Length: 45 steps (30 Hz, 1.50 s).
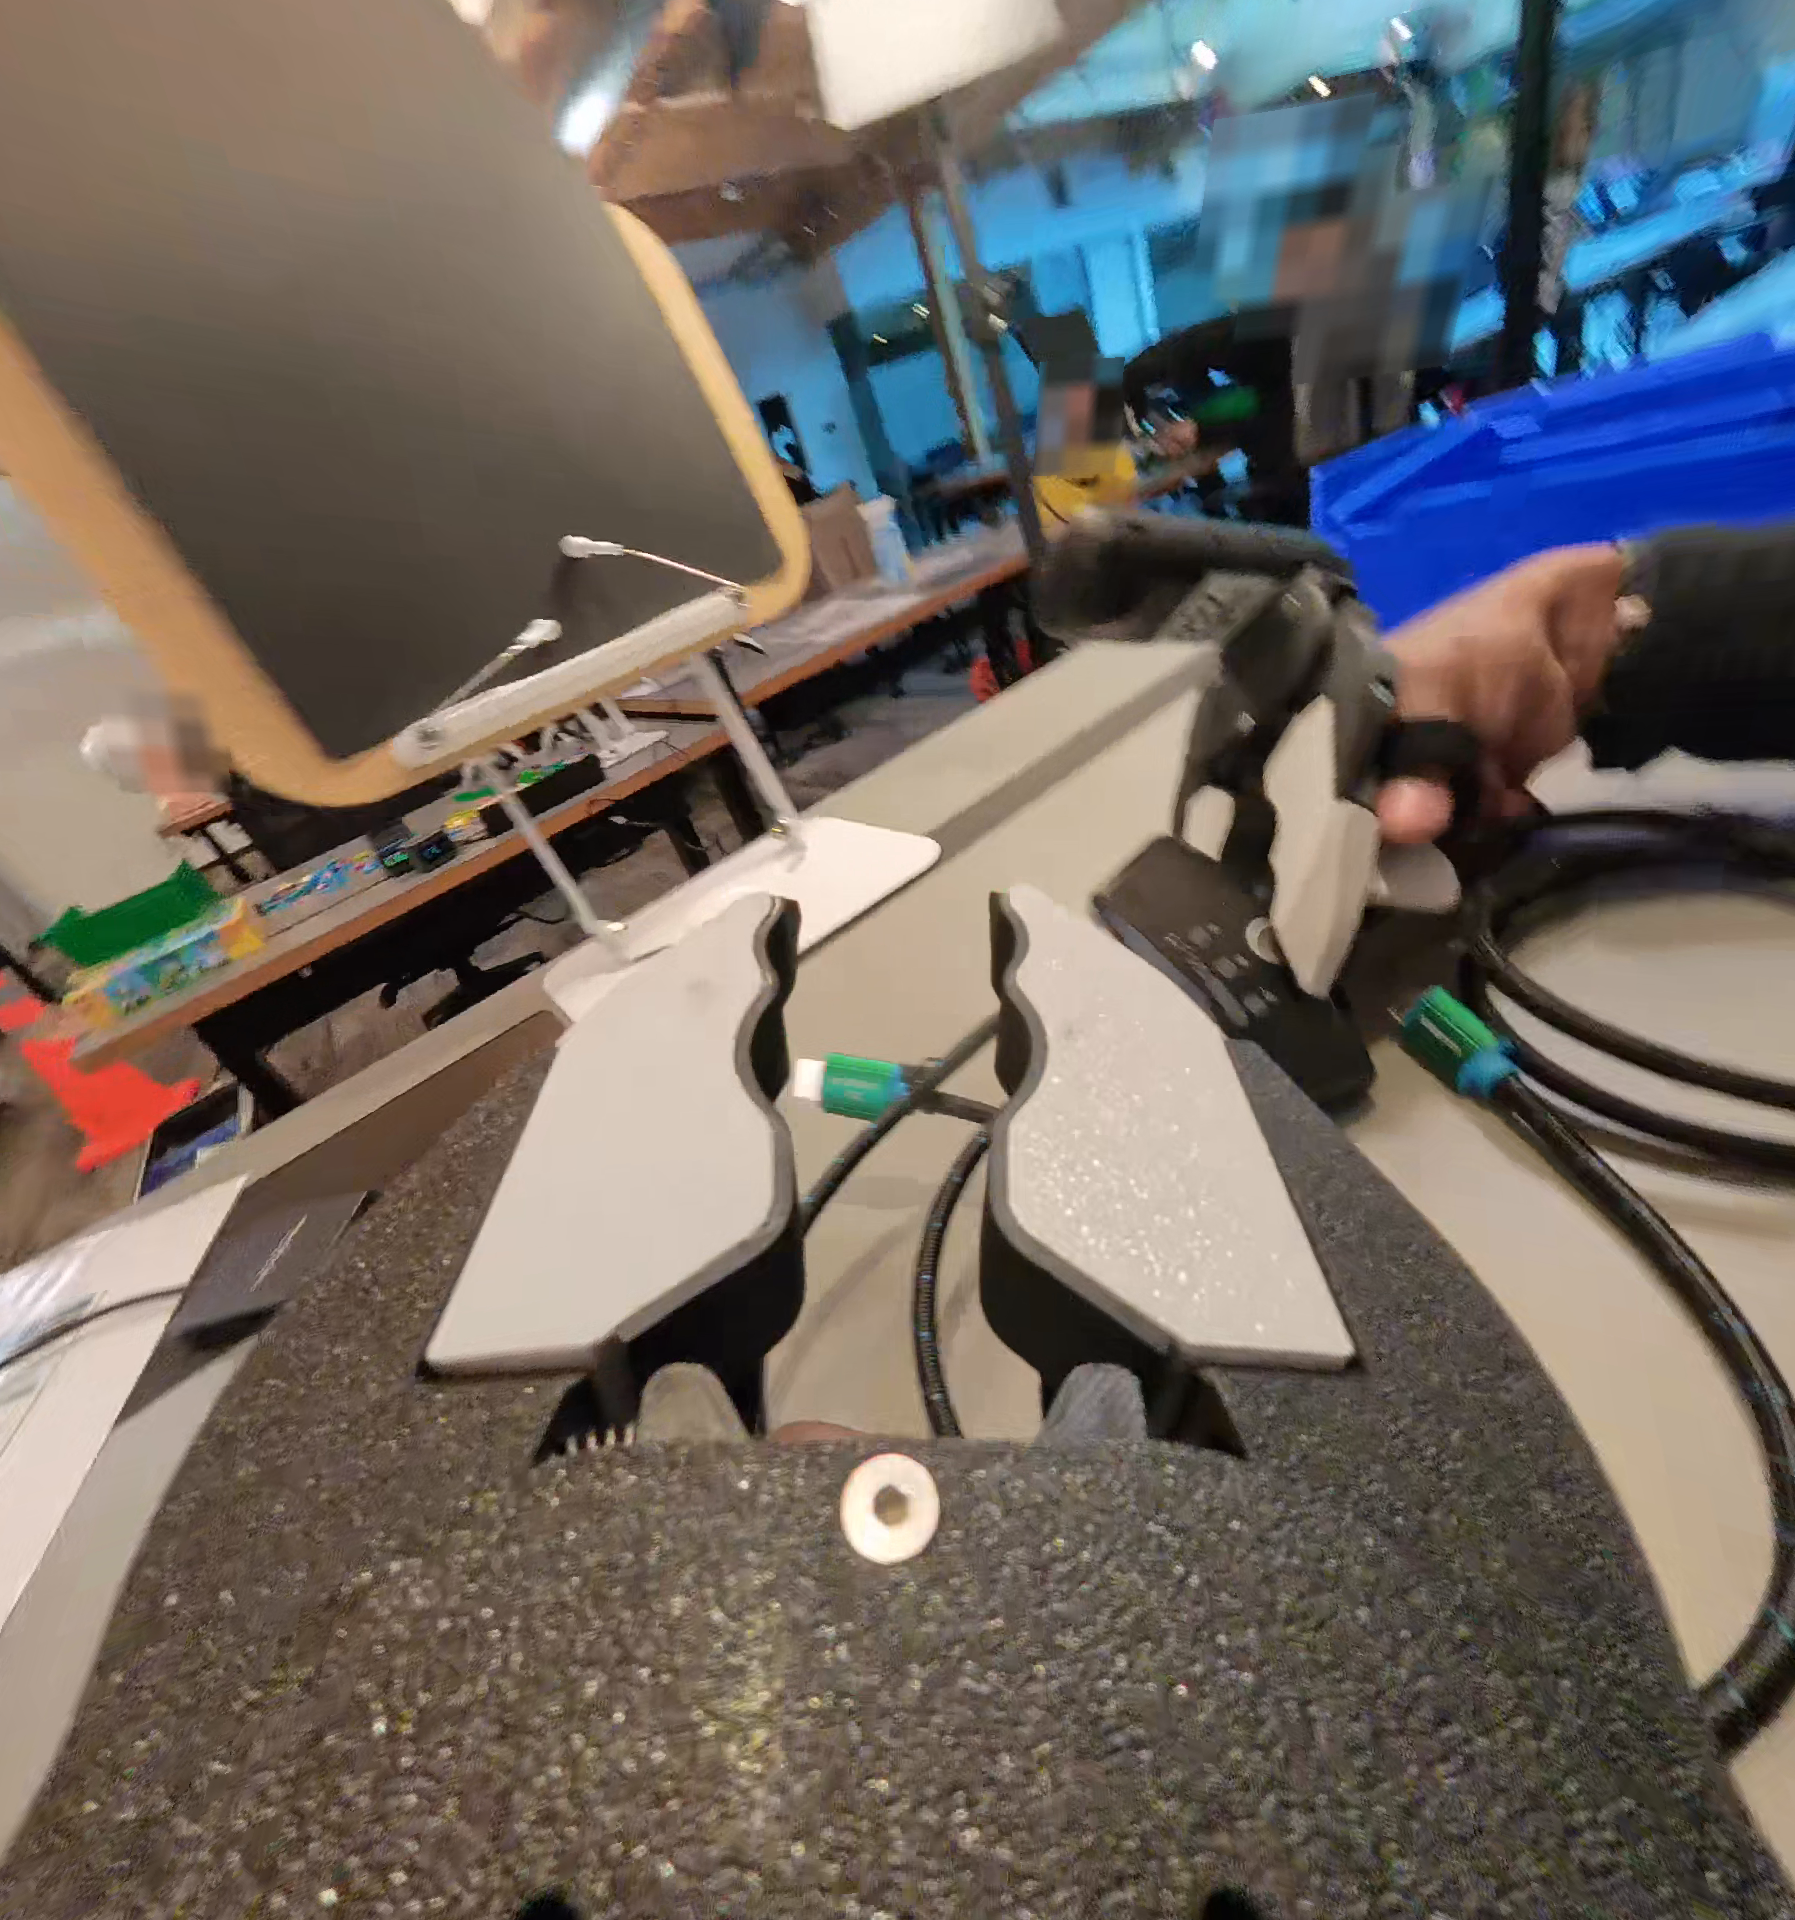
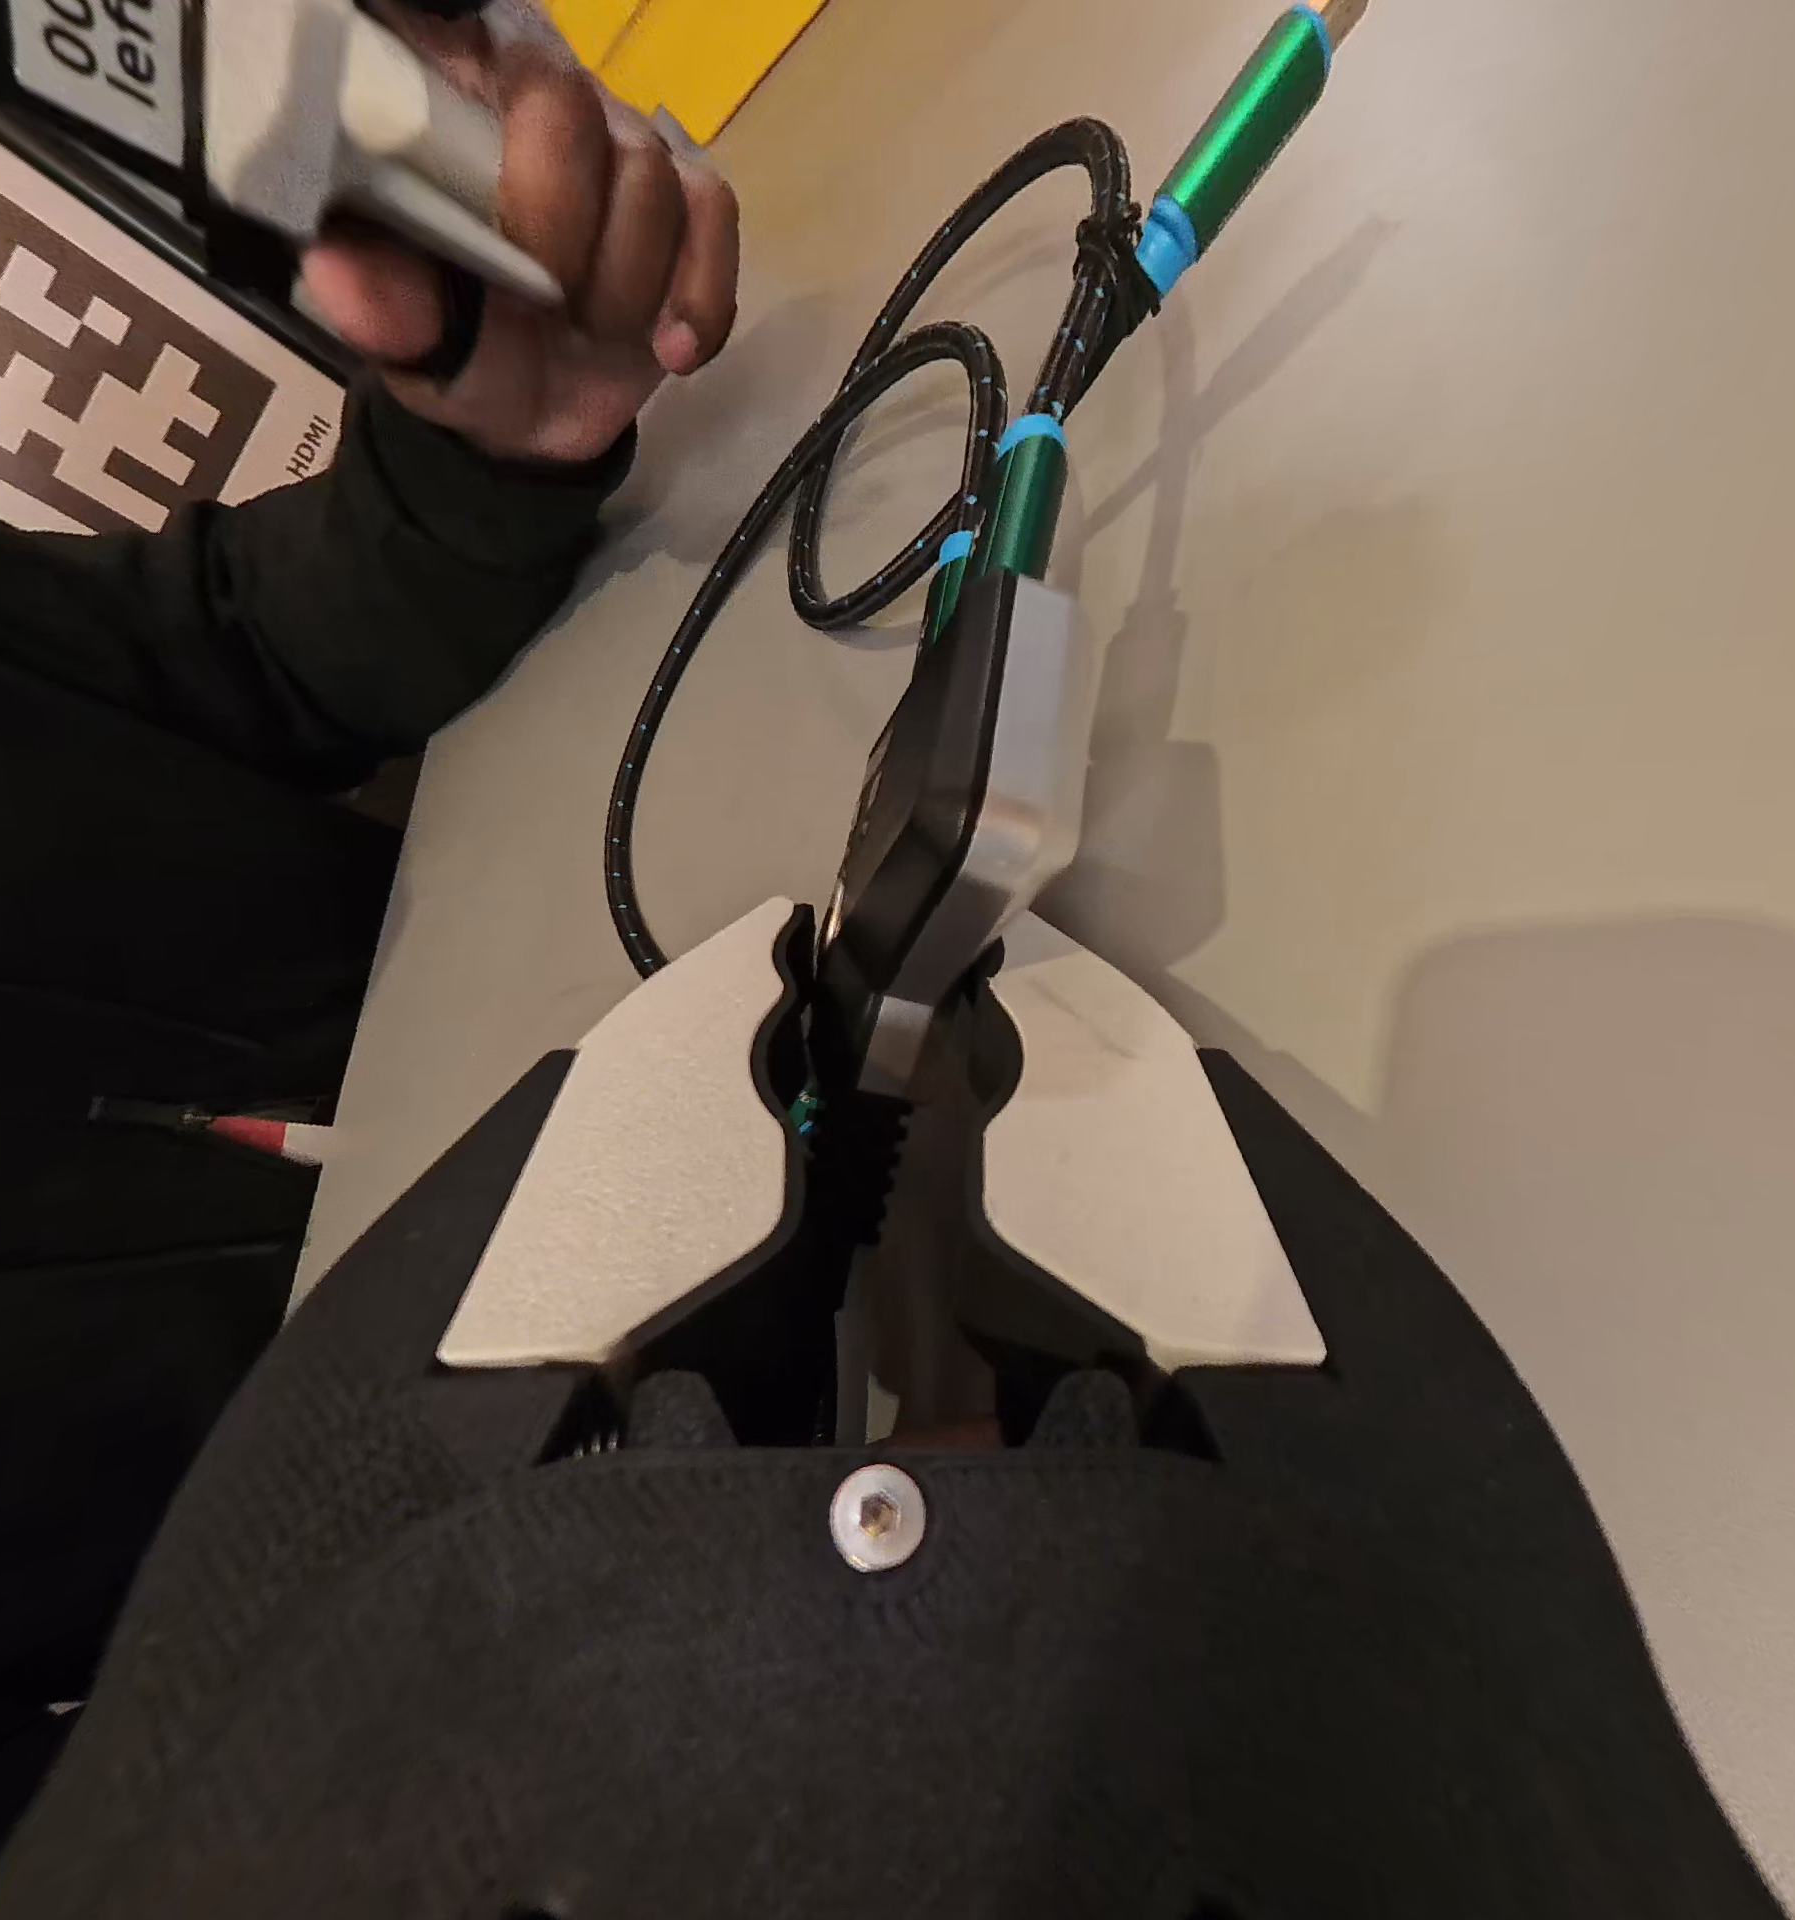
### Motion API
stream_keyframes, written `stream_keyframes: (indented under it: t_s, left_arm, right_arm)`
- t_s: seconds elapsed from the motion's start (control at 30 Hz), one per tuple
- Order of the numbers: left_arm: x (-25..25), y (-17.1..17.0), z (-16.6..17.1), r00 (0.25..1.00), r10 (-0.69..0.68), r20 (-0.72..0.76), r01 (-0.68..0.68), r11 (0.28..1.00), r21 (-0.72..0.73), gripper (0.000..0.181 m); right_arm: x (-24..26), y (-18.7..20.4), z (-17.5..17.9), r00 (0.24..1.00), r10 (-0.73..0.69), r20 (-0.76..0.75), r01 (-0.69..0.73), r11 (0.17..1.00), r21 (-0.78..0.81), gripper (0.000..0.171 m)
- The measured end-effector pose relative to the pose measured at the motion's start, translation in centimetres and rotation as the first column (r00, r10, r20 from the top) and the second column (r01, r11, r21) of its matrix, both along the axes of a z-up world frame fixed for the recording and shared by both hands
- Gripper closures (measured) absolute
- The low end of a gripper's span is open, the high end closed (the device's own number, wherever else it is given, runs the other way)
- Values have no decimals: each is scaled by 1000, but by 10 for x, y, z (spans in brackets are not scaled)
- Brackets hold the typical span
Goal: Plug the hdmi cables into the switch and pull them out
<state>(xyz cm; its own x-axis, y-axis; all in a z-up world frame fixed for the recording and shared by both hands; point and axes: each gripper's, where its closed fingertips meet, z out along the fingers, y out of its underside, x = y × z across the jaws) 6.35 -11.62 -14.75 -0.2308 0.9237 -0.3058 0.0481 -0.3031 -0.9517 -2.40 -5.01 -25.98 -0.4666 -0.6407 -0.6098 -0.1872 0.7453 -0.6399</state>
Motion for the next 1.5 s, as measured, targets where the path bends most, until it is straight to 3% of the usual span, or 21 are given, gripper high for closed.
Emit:
stream_keyframes:
  t_s: [0.17, 0.27, 0.37, 0.47, 0.57, 0.63, 0.73, 0.93, 1.13, 1.3, 1.37, 1.5]
  left_arm:
    - [59, -56, 27, 959, 266, -94, -254, 959, 125, 137]
    - [117, -83, 39, 892, 453, -2, -447, 882, 150, 135]
    - [190, -108, 44, 781, 594, 194, -620, 776, 119, 136]
    - [267, -128, 45, 676, 637, 370, -720, 678, 149, 135]
    - [358, -150, 26, 473, 674, 567, -871, 456, 183, 135]
    - [403, -158, 1, 396, 637, 661, -917, 317, 243, 136]
    - [437, -159, -39, 370, 541, 756, -929, 202, 310, 137]
    - [448, -170, -81, 406, 483, 776, -906, 100, 411, 139]
    - [446, -178, -90, 407, 469, 784, -904, 84, 419, 144]
    - [441, -185, -84, 410, 496, 765, -908, 141, 395, 161]
    - [434, -187, -69, 450, 536, 714, -887, 180, 425, 166]
    - [418, -183, -19, 459, 641, 615, -888, 303, 346, 169]
  right_arm:
    - [0, 0, 0, 1000, -4, 1, 4, 1000, -1, 143]
    - [0, 0, 0, 1000, -5, 2, 5, 1000, -4, 143]
    - [0, 0, 0, 1000, -2, 4, 2, 1000, -1, 143]
    - [0, 1, 0, 1000, 2, 5, -2, 1000, 0, 143]
    - [1, 1, 0, 1000, 2, 4, -2, 1000, -2, 143]
    - [1, 1, 0, 1000, 1, 4, -1, 1000, -2, 143]
    - [1, 1, 0, 1000, -1, 2, 1, 1000, -6, 143]
    - [1, 1, 0, 1000, -3, -1, 3, 1000, -10, 143]
    - [1, 1, 0, 1000, -2, 2, 2, 1000, -6, 143]
    - [1, 1, 0, 1000, 1, 5, -1, 1000, -2, 143]
    - [1, 1, 0, 1000, -2, 4, 2, 1000, -4, 143]
    - [-4, -3, 0, 999, -35, -6, 35, 999, -2, 142]
